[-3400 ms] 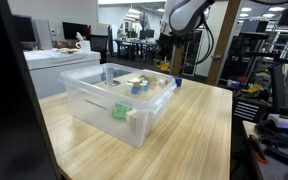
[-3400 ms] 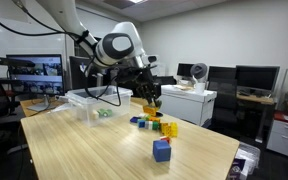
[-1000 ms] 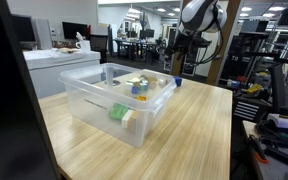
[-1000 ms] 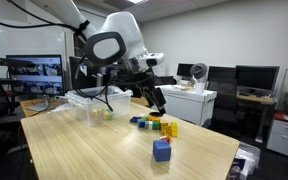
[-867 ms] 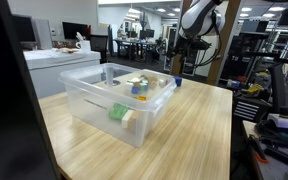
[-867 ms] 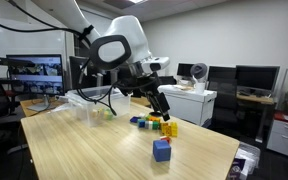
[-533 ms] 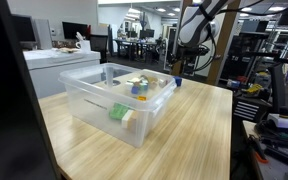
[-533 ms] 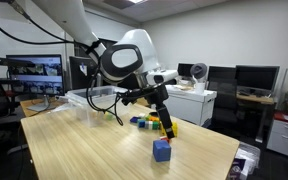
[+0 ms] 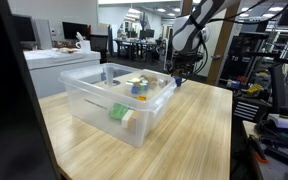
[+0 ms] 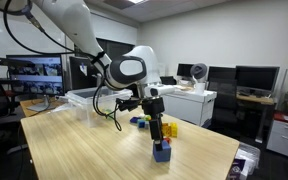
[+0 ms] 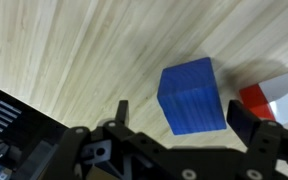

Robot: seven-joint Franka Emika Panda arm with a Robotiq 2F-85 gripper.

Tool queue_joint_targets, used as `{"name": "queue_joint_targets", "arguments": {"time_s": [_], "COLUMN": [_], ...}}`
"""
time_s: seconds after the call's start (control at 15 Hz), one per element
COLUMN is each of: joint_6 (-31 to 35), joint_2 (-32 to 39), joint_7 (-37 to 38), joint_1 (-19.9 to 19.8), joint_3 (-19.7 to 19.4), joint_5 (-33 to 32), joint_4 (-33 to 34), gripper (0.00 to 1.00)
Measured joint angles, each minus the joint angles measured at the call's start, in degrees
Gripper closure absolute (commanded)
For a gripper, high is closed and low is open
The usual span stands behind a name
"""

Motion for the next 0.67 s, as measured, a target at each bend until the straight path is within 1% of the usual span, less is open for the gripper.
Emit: {"name": "queue_joint_targets", "arguments": {"time_s": [0.13, 0.2, 0.33, 0.4, 0.67], "joint_6": [-0.99, -1.08, -1.09, -1.09, -0.65], "joint_2": [1.25, 1.95, 3.23, 3.72, 4.67], "joint_7": [0.44, 0.44, 0.44, 0.44, -0.07], "joint_1": [-0.47, -0.96, -2.08, -2.50, -3.87], "joint_3": [0.51, 0.98, 1.93, 2.28, 3.32], "joint_5": [0.00, 0.00, 0.00, 0.00, 0.00], "joint_4": [0.51, 0.70, 1.16, 1.46, 3.22], "gripper": [0.00, 0.22, 0.33, 0.45, 0.69]}}
